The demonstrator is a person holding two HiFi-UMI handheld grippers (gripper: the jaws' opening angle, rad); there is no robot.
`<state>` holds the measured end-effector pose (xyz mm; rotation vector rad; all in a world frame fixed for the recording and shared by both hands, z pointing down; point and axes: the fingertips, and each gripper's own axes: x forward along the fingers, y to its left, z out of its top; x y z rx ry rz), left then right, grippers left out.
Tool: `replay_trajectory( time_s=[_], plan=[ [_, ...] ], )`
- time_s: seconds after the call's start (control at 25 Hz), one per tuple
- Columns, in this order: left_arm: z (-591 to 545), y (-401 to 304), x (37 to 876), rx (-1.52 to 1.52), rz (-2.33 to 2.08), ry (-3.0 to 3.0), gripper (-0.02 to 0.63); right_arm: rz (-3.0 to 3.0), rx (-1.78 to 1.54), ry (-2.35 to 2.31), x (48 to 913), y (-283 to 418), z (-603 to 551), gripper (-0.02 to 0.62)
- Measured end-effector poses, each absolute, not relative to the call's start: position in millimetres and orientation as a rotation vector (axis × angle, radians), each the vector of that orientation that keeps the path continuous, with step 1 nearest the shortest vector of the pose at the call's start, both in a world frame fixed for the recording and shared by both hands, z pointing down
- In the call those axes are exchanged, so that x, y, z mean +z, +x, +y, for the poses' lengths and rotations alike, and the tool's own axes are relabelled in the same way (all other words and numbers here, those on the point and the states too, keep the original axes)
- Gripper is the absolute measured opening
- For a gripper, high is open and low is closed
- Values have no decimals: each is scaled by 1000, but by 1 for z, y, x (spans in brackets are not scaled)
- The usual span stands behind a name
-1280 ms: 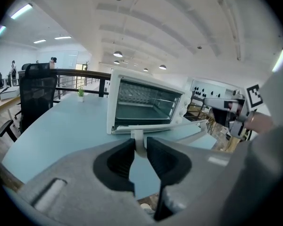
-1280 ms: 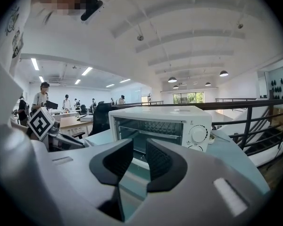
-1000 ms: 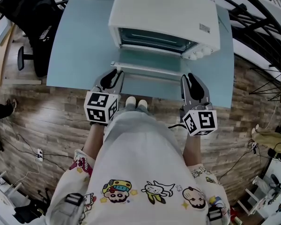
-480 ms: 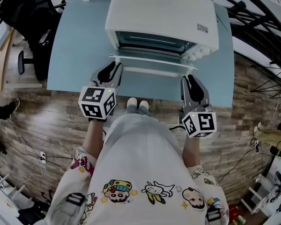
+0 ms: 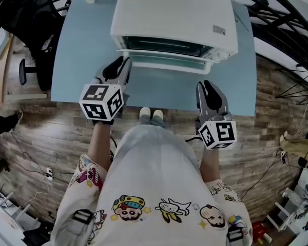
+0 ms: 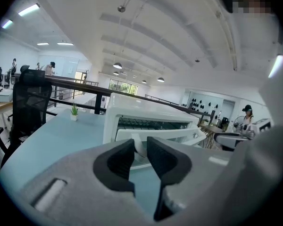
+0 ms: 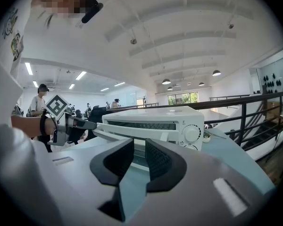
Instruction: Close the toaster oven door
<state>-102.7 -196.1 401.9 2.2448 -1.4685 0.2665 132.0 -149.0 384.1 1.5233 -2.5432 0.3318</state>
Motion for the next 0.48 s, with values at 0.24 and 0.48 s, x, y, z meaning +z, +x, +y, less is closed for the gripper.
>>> replay_trajectory(
  time_s=[0.24, 0.48],
  plan=[
    [-211, -104, 396, 247, -1495, 2249, 81, -2535, 338, 1522, 386, 135, -152, 86],
    [-225, -103, 391, 242, -1532, 2253, 80, -2528, 344, 1521, 389, 138, -153, 84]
  ],
)
